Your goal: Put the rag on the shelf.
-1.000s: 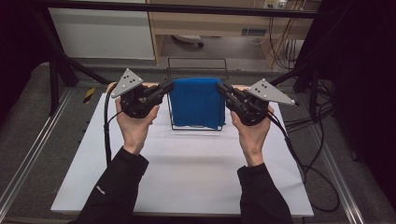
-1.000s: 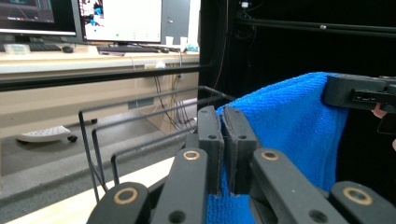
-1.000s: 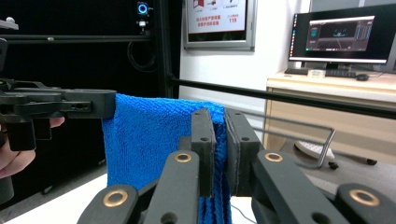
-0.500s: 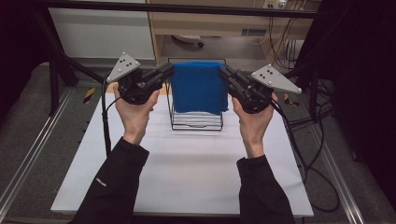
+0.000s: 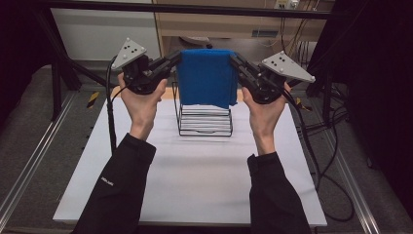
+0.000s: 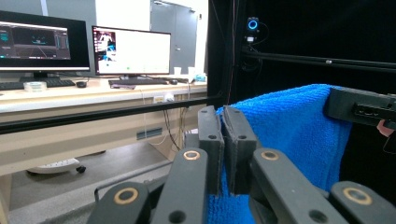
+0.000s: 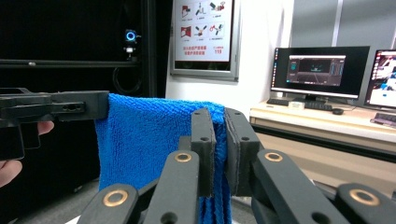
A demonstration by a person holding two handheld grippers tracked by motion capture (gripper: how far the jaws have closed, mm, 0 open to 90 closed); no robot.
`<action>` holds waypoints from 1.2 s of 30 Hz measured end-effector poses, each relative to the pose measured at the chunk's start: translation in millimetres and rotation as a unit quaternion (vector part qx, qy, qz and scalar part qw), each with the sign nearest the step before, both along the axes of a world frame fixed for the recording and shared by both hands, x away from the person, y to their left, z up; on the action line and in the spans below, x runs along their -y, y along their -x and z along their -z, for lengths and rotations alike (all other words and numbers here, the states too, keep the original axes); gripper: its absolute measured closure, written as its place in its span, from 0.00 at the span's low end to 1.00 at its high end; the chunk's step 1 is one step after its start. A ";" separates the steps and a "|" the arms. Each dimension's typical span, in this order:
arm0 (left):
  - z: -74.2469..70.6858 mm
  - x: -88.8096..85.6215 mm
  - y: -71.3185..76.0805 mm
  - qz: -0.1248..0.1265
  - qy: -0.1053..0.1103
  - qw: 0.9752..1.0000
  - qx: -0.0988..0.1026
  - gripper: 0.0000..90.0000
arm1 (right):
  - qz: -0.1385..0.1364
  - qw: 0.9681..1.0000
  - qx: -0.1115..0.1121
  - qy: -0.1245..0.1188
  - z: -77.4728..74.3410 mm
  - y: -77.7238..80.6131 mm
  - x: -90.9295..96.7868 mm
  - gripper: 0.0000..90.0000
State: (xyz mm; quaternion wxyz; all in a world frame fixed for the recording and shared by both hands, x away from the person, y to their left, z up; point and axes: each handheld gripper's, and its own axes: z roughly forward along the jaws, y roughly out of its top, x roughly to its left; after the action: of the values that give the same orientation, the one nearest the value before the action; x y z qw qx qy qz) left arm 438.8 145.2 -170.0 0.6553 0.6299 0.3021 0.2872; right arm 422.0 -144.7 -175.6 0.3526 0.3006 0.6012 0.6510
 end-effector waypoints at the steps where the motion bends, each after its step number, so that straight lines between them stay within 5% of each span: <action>1: -1.5 0.0 -1.2 0.000 0.000 1.000 0.002 0.96 | 0.001 1.000 0.001 0.000 -1.7 -1.6 -0.1 0.93; 36: -20.9 0.6 -47.7 -0.032 0.018 0.999 0.008 0.96 | 0.014 1.000 0.008 -0.014 -24.0 -58.0 -9.7 0.93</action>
State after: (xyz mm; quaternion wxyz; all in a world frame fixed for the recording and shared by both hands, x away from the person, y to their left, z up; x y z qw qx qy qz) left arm 486.5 144.5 -149.1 0.6595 0.6056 0.3222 0.3074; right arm 480.0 -135.0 -151.7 0.3625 0.3090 0.5848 0.6566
